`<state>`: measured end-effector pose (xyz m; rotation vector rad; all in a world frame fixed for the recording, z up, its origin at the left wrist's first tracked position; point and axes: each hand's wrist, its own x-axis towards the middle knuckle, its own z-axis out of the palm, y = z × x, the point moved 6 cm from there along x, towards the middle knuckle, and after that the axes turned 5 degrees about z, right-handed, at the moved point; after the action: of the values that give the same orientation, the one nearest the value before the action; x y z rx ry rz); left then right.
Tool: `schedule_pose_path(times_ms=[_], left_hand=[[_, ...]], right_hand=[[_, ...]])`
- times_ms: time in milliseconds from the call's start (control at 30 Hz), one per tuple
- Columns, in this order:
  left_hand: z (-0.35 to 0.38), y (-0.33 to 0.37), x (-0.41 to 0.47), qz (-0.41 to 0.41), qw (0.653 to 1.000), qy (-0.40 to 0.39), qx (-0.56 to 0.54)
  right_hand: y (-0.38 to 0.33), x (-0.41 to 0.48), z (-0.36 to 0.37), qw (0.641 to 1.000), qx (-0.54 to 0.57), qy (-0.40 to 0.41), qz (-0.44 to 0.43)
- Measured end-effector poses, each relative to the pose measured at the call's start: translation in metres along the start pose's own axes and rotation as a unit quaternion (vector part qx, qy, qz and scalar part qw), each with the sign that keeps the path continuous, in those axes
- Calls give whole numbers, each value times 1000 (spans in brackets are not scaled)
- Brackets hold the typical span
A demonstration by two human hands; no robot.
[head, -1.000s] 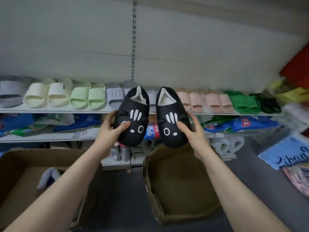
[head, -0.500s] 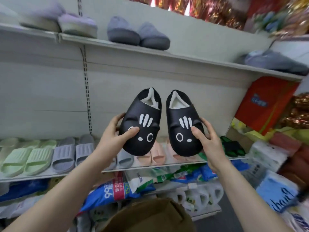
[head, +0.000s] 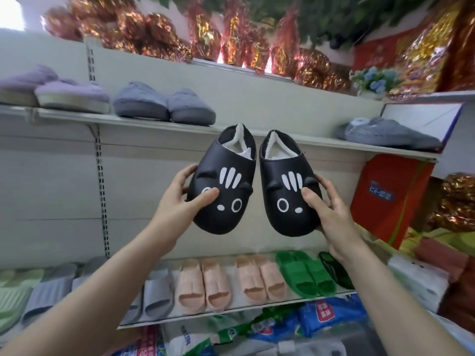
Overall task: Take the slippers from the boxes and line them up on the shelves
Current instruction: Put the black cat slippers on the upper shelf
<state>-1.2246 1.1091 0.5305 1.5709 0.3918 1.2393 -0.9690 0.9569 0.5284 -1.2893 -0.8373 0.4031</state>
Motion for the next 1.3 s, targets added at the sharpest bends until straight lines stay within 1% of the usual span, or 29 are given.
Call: schedule_pose_path(times_ms=[133, 300, 433, 533, 600, 700, 767, 833, 900, 933, 1000, 1033, 1067, 1100, 1133, 1167, 1200, 1233, 1300], left_hand=[[24, 10, 12, 7, 999, 32, 5], [42, 35, 46, 7, 998, 67, 0], [52, 47, 81, -22, 996, 82, -9], [62, 47, 106, -59, 995, 77, -25], [70, 46, 118, -87, 992, 85, -32], [81, 47, 130, -115, 988, 97, -40], [87, 48, 139, -118, 986, 107, -42], [92, 50, 150, -116, 985, 115, -49], [97, 53, 161, -104, 987, 106, -56], [99, 54, 166, -94, 991, 86, -48], [105, 53, 172, -82, 996, 32, 21], [106, 52, 171, -79, 992, 22, 94], [105, 50, 170, -68, 978, 32, 195], [101, 51, 168, -50, 946, 60, 314], [100, 57, 167, -17, 896, 95, 432], [102, 64, 165, 27, 848, 119, 516], [106, 67, 164, 63, 823, 129, 549], [109, 67, 164, 85, 824, 125, 547], [112, 59, 168, 106, 844, 99, 517]], right_hand=[[-14, 30, -7, 999, 25, -27, -14], [-45, 69, -15, 998, 60, -28, -15], [-62, 101, -18, 996, 67, -27, 44], [-68, 122, -17, 994, 31, -37, 101], [-72, 134, -18, 990, 25, -38, 132], [-81, 148, -17, 988, 28, -31, 152], [-88, 157, -14, 987, 54, -32, 146], [-98, 164, -9, 987, 94, -52, 123], [-107, 171, -4, 992, 65, -87, 69], [-109, 175, -1, 993, 40, -98, 44], [-103, 182, -1, 994, 12, -104, 31], [-98, 185, -2, 994, -4, -104, 33], [-94, 187, -2, 994, -35, -101, 30], [-92, 188, -4, 992, -88, -92, 18], [-91, 189, -5, 986, -148, -80, -3], [-92, 189, -6, 978, -198, -63, -31], [-95, 188, -6, 968, -238, -42, -61], [-99, 187, -6, 956, -276, -20, -94], [-105, 182, 2, 923, -354, 10, -150]])
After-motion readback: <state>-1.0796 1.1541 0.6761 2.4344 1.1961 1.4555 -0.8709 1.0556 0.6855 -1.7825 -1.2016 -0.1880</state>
